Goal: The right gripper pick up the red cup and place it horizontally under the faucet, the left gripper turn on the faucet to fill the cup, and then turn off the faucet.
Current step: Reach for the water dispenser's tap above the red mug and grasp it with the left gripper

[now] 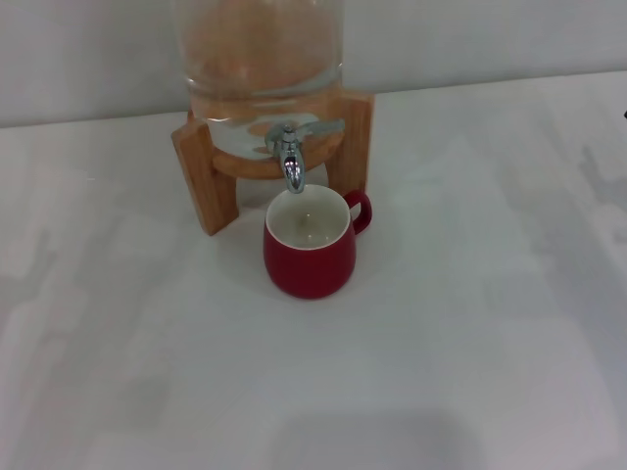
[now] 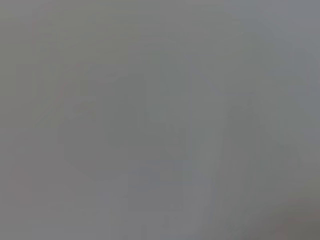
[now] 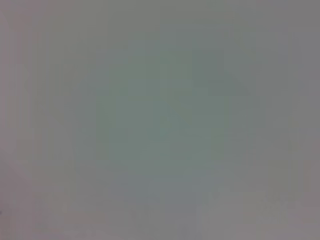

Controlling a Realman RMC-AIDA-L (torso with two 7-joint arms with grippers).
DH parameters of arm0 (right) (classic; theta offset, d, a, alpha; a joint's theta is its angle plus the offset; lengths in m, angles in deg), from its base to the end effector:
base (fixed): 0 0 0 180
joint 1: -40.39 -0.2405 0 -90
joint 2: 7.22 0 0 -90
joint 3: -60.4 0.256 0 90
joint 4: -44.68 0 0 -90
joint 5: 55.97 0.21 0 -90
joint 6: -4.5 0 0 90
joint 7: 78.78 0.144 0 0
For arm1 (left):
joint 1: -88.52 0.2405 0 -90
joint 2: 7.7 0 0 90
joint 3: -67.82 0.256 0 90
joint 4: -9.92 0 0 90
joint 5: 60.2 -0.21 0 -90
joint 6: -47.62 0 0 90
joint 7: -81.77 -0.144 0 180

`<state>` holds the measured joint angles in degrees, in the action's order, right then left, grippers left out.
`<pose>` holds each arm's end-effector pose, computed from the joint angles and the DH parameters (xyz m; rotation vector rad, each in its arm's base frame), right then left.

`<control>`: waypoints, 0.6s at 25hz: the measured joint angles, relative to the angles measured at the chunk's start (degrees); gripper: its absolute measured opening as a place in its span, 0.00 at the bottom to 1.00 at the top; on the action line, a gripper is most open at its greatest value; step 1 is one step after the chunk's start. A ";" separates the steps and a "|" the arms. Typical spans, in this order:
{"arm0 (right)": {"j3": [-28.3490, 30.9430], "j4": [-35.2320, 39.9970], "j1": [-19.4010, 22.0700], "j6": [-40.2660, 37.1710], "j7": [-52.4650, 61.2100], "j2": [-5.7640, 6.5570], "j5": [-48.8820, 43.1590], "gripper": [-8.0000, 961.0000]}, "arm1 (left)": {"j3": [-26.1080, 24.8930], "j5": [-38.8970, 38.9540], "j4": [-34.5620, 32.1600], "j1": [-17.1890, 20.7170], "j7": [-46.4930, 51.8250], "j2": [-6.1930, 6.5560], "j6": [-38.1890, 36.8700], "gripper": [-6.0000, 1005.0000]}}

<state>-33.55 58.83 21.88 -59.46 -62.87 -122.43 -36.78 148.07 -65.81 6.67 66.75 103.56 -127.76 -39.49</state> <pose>0.3737 0.3231 0.0582 -1.3691 0.5979 0.7034 -0.3218 0.2958 0.0184 -1.5297 -0.4327 -0.9926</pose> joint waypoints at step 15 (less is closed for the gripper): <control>-0.32 0.01 0.69 -0.33 2.62 -0.29 0.07 0.89 | 0.42 -0.64 -0.09 1.09 3.84 0.57 0.34 0.88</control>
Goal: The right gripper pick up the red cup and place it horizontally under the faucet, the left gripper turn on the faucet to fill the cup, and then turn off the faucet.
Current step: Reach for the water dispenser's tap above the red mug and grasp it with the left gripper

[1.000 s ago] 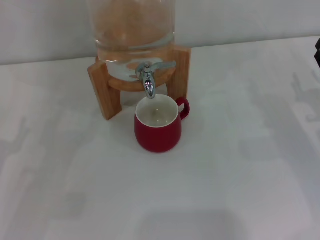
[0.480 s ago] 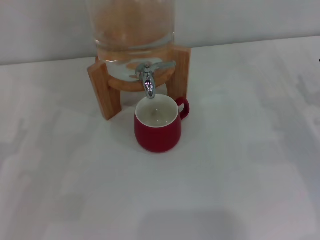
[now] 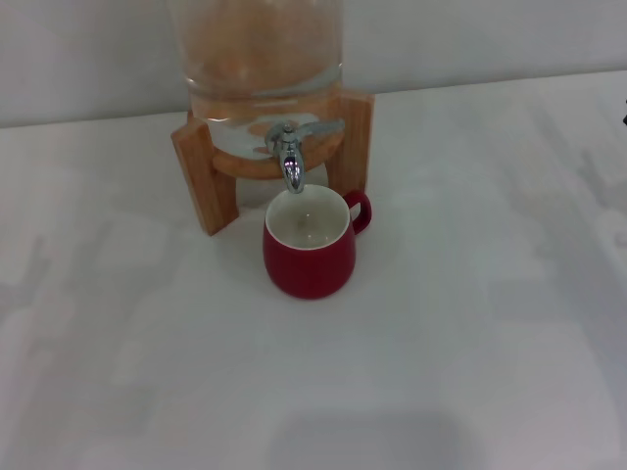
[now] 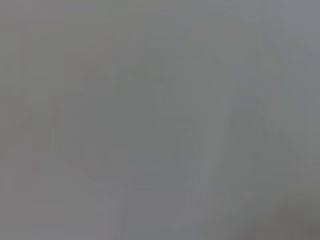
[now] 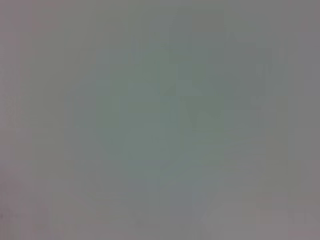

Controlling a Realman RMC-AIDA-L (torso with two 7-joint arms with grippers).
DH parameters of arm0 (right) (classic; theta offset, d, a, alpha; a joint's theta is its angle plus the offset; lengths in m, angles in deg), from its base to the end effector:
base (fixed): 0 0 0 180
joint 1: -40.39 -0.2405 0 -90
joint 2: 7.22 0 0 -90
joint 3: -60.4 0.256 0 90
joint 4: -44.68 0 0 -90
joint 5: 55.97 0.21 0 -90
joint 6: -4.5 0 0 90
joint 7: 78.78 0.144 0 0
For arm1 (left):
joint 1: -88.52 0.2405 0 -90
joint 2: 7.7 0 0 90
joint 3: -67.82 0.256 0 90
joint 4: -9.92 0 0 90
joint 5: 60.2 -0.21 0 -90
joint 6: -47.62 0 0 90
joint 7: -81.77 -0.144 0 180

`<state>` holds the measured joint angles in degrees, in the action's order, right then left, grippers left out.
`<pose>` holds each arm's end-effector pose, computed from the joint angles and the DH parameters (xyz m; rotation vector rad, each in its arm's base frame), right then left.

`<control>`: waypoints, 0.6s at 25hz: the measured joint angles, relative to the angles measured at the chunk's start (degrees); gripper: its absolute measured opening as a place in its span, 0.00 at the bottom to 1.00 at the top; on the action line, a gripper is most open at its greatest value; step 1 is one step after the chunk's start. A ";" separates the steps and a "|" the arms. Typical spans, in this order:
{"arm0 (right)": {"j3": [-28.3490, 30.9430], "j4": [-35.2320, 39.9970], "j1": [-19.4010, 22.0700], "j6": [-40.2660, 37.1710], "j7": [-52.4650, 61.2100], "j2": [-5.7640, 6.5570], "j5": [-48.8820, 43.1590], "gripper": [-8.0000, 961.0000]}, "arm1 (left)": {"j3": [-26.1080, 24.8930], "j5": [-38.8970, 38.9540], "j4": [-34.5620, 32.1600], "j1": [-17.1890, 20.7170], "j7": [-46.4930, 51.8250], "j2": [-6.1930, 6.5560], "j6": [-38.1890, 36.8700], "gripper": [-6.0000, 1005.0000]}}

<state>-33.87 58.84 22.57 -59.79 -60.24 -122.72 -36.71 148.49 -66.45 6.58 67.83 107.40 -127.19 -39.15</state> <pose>0.3755 0.3183 0.0555 -1.3580 0.6380 0.7380 -0.3284 0.2906 0.0199 -1.5373 -0.4927 -1.0194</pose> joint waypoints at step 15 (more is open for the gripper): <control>-0.44 -0.71 -0.71 1.03 0.51 -0.54 -0.45 0.89 | -0.10 -0.56 -6.09 0.03 0.33 1.22 10.25 0.88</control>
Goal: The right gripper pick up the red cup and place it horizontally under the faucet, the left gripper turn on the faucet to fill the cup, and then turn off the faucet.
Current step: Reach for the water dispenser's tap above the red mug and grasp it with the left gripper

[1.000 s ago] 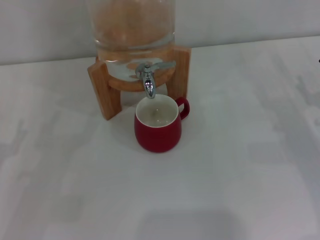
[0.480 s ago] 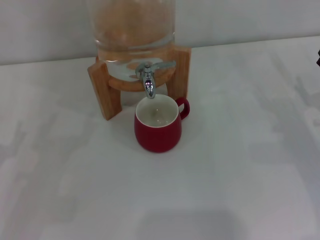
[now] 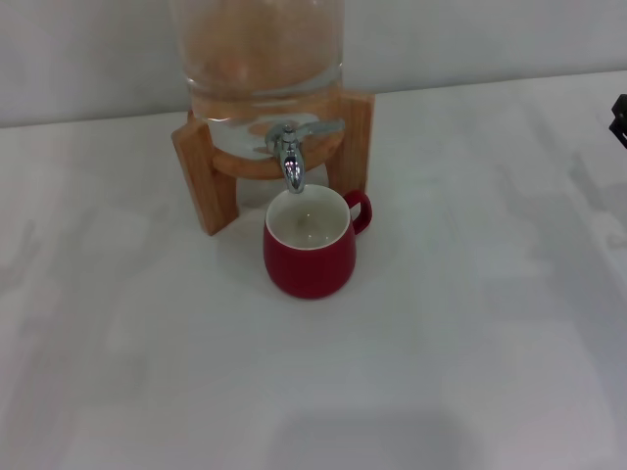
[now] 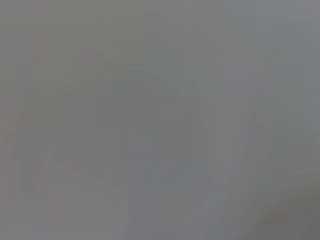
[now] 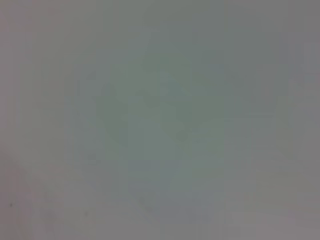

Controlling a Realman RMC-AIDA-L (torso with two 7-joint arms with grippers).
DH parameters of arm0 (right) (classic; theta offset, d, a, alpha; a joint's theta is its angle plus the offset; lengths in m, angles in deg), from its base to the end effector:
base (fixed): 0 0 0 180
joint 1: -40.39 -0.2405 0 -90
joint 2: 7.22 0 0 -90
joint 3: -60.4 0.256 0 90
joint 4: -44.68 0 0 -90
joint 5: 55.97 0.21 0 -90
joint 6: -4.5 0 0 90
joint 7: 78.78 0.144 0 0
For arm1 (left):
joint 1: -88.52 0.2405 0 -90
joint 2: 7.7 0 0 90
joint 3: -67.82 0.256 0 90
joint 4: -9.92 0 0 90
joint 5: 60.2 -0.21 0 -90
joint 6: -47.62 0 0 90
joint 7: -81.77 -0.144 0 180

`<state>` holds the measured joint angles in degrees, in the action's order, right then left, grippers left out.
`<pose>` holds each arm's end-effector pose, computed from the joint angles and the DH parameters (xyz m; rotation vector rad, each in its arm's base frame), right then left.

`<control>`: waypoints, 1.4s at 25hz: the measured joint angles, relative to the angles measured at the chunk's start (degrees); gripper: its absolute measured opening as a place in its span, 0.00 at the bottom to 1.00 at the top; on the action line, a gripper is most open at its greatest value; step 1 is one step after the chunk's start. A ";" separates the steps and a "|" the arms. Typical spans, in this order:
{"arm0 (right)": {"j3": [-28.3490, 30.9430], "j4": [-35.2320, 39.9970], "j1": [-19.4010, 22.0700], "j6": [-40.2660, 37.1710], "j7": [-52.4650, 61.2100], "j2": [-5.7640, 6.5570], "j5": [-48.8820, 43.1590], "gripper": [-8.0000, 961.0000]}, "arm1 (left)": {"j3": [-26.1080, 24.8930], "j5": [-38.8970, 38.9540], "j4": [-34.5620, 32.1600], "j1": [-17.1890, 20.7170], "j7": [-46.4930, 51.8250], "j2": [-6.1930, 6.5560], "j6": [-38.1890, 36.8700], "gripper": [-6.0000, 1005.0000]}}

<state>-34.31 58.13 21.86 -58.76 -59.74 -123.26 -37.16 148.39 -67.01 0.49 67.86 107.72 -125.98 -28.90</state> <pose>0.3738 0.3205 0.0469 -1.3799 0.6635 0.7335 -0.3332 0.3152 0.0273 -1.5546 -0.5280 -0.9376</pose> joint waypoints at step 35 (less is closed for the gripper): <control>0.05 -0.29 -0.75 0.63 0.51 0.55 0.04 0.88 | -0.34 -96.51 -64.82 15.33 93.56 0.10 38.12 0.88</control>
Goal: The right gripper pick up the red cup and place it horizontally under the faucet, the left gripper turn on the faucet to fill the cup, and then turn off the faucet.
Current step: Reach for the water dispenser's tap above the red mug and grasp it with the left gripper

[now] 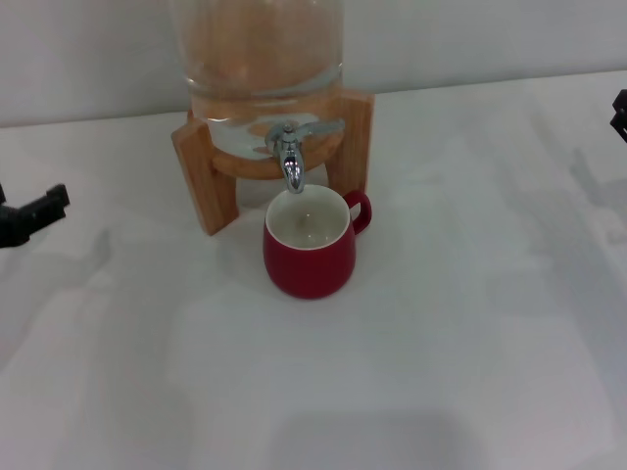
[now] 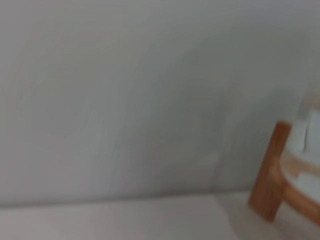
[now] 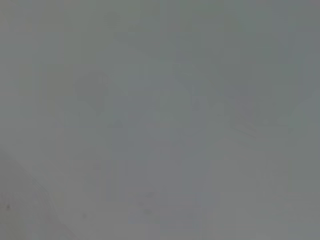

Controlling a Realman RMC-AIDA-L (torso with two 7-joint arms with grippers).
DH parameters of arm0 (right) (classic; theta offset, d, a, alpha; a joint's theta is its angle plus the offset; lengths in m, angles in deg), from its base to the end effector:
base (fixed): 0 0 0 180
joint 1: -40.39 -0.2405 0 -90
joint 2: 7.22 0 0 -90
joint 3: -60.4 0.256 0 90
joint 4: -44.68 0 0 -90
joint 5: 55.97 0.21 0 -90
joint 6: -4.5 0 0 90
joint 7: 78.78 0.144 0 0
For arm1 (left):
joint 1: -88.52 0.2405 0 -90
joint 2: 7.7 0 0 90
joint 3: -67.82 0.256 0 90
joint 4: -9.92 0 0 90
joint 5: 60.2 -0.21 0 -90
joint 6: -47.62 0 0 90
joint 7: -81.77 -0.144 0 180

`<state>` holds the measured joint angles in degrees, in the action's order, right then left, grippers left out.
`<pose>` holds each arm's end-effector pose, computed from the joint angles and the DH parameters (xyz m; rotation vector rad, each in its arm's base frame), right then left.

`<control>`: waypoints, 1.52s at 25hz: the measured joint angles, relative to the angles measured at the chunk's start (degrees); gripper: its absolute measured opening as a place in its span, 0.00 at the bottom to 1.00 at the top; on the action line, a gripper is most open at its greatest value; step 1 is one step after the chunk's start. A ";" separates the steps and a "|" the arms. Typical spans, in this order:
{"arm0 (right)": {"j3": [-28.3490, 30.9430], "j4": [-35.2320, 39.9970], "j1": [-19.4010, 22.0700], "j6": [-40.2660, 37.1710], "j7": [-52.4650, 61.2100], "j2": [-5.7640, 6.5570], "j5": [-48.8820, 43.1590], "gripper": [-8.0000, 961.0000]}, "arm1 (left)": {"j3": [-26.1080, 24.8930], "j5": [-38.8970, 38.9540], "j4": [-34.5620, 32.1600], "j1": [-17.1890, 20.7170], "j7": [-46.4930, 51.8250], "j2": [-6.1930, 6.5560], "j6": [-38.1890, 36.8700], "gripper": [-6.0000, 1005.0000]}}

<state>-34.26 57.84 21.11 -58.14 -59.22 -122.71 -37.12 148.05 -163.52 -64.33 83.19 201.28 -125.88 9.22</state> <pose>0.3740 0.3252 0.0504 -1.3828 0.6655 0.7324 -0.2737 0.3424 0.0389 -2.0220 -0.9532 -0.4766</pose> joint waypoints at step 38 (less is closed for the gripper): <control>-0.76 -0.57 -1.53 1.91 2.02 0.09 -0.32 0.88 | 12.44 -52.59 -37.16 -5.62 26.47 -1.00 -33.20 0.88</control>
<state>-35.02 57.27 19.57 -56.23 -57.20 -122.62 -37.44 160.49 -216.11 -101.50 77.57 227.75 -126.88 -23.98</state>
